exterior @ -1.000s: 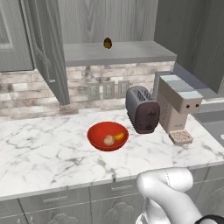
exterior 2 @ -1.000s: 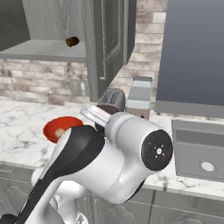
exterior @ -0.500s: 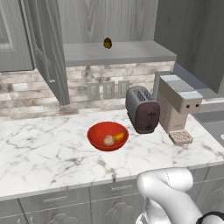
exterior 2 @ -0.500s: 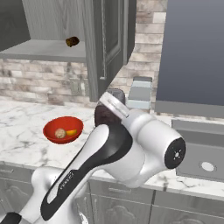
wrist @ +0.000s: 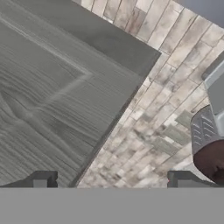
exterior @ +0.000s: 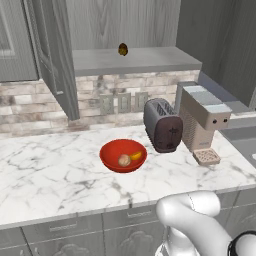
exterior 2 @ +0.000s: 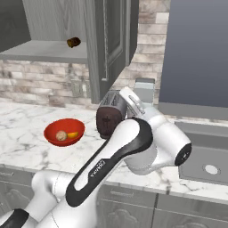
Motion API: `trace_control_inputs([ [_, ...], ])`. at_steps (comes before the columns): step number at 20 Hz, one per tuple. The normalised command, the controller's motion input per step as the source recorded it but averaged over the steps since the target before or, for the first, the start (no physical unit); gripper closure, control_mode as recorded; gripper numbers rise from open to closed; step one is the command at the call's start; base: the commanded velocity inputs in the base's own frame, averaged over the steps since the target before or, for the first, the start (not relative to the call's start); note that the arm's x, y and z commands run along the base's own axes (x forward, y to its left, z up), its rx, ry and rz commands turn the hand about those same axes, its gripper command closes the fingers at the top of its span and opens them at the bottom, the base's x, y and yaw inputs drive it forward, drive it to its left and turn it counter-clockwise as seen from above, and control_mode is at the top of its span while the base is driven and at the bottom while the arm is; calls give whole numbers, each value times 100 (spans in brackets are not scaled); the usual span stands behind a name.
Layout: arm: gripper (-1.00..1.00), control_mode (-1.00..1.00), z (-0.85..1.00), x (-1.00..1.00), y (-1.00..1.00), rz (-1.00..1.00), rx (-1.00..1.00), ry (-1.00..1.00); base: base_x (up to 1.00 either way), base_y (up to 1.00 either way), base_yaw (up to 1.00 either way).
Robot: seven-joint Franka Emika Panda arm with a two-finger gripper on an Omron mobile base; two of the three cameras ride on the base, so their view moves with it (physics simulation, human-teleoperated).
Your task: Open the cabinet. Pick the orange and peach from the cabinet and place them into the bowl. Then close the cabinet.
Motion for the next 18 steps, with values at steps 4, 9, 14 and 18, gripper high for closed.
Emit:
trace_control_inputs([
  [4, -100, -100, 5, 49, -14, 4, 18, -11, 0, 0, 0],
  [9, -100, -100, 22, 32, -1, 7, 13, -19, 0, 0, 0],
  [14, -100, -100, 25, 6, 0, 9, 9, -26, 0, 0, 0],
  [18, -100, -100, 27, 1, 1, 11, 7, -21, 0, 0, 0],
])
